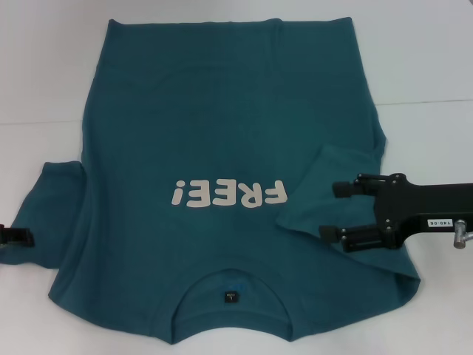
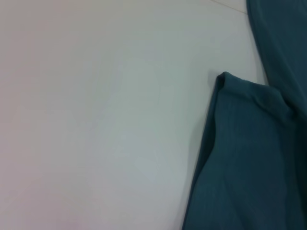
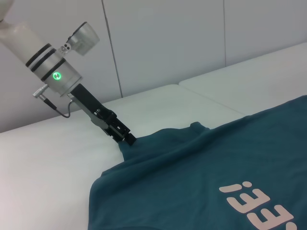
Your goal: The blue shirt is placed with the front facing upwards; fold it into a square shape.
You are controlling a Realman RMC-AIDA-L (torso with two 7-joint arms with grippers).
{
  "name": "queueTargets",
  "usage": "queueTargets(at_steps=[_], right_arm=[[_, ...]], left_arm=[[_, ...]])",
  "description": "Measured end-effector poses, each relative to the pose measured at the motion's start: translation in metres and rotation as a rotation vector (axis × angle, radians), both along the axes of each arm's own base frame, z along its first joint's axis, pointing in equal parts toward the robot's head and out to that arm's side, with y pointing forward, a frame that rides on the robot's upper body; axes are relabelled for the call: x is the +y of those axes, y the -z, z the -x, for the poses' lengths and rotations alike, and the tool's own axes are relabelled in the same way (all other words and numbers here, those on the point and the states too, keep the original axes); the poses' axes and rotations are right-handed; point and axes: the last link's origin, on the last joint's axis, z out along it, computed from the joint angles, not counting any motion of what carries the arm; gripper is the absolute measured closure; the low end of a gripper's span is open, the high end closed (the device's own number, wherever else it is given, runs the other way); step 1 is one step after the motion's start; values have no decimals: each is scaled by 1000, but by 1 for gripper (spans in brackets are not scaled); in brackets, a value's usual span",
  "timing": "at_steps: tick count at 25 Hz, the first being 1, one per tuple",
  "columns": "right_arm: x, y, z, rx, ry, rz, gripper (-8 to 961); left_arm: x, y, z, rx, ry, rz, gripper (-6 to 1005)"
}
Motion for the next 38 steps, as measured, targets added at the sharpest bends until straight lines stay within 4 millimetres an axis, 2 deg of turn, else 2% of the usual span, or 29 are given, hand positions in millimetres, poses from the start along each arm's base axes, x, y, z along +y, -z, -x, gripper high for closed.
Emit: queueTargets(at_steps=[31, 36, 38], right_arm=[[0, 0, -1, -7, 0, 0, 6], [0, 0, 0, -7, -1, 0, 6], [0, 0, 0, -7, -1, 0, 6]], left_arm=[[4, 9, -7, -43, -16, 19, 137], [3, 9, -6, -37, -13, 27, 238], [3, 9, -6, -35, -13, 27, 329]])
